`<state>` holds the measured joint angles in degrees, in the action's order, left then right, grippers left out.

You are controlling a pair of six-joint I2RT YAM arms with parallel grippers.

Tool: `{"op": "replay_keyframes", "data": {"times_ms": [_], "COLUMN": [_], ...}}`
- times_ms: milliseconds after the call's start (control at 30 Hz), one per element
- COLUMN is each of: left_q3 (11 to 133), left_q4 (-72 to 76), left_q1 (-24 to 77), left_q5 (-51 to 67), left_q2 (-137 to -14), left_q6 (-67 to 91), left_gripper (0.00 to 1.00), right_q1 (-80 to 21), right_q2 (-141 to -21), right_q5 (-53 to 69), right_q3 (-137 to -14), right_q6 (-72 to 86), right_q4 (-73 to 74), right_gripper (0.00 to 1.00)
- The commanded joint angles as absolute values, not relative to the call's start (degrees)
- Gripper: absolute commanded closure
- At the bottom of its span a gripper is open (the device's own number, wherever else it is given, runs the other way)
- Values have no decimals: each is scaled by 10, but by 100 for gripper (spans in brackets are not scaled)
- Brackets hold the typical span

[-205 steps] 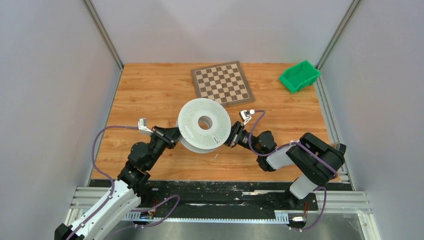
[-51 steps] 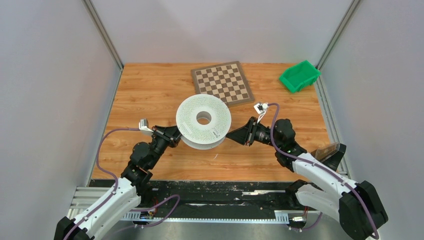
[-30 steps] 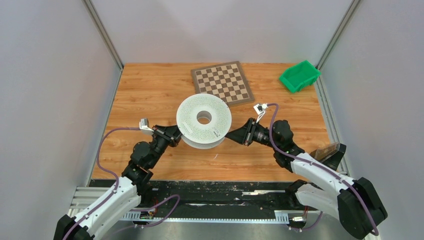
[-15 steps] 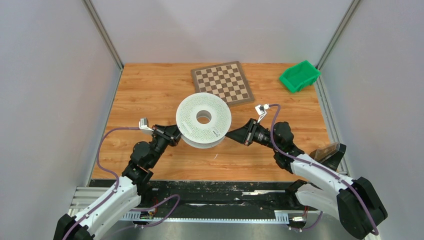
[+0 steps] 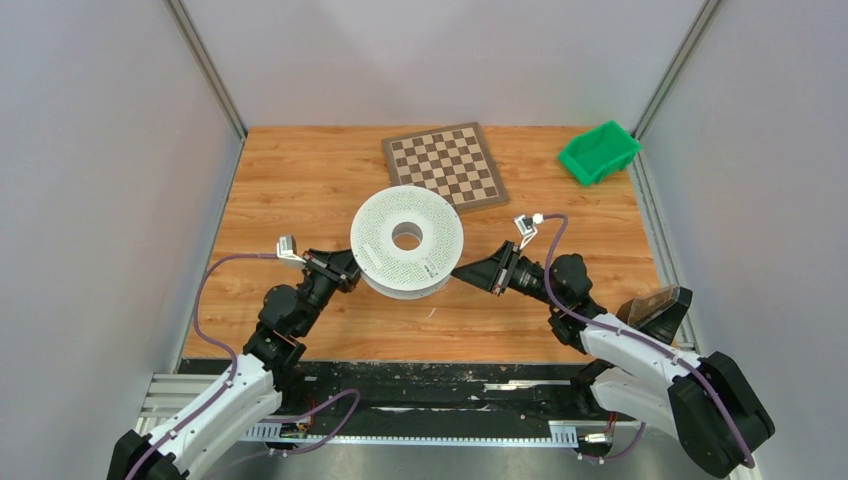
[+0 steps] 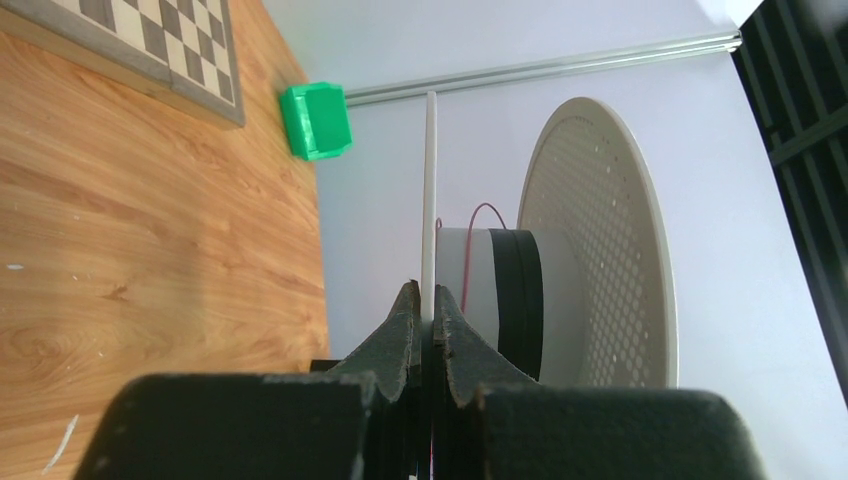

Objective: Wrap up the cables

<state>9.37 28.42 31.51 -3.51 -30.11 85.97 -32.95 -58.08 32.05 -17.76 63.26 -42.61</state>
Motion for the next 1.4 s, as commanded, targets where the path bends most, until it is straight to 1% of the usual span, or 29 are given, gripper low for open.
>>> {"op": "replay_keyframes", "data": {"times_ms": [0,133,300,433,500,600,700,767,900,1000,1100,1167,1233,1367], "left_q3": [100,103,114,114,112,105,86,88,98,100,100,98,97,98], "left_q4": [334,328,307,299,297,312,355,361,360,353,346,344,346,350], "left_q1": [316,316,316,316,316,316,316,316,316,316,316,316,316,316], "left_q5": [-59,-66,-66,-72,-70,-62,-57,-51,-47,-53,-53,-53,-53,-53], "left_q2": [-295,-291,-283,-279,-280,-291,-300,-305,-310,-308,-309,-310,-310,-313], "left_q6": [848,825,793,781,783,804,835,847,850,847,842,843,845,849], "left_gripper": [100,100,100,100,100,100,100,100,100,100,100,100,100,100], "right_q1": [-335,-335,-334,-335,-335,-335,-336,-340,-340,-341,-342,-344,-343,-344], "right_q2": [-592,-584,-572,-582,-586,-599,-616,-631,-657,-637,-581,-545,-521,-512], "right_q5": [356,360,347,347,350,348,312,283,283,298,277,257,242,238], "right_q3": [-184,-186,-194,-214,-210,-189,-168,-165,-172,-182,-196,-210,-220,-247], "right_q6": [651,612,567,536,538,573,614,628,643,614,560,515,484,451], "right_q4": [-481,-425,-356,-318,-352,-447,-551,-593,-640,-587,-454,-357,-285,-217], "right_gripper": [100,96,100,97,100,100,100,100,100,100,93,85,81,81]}}
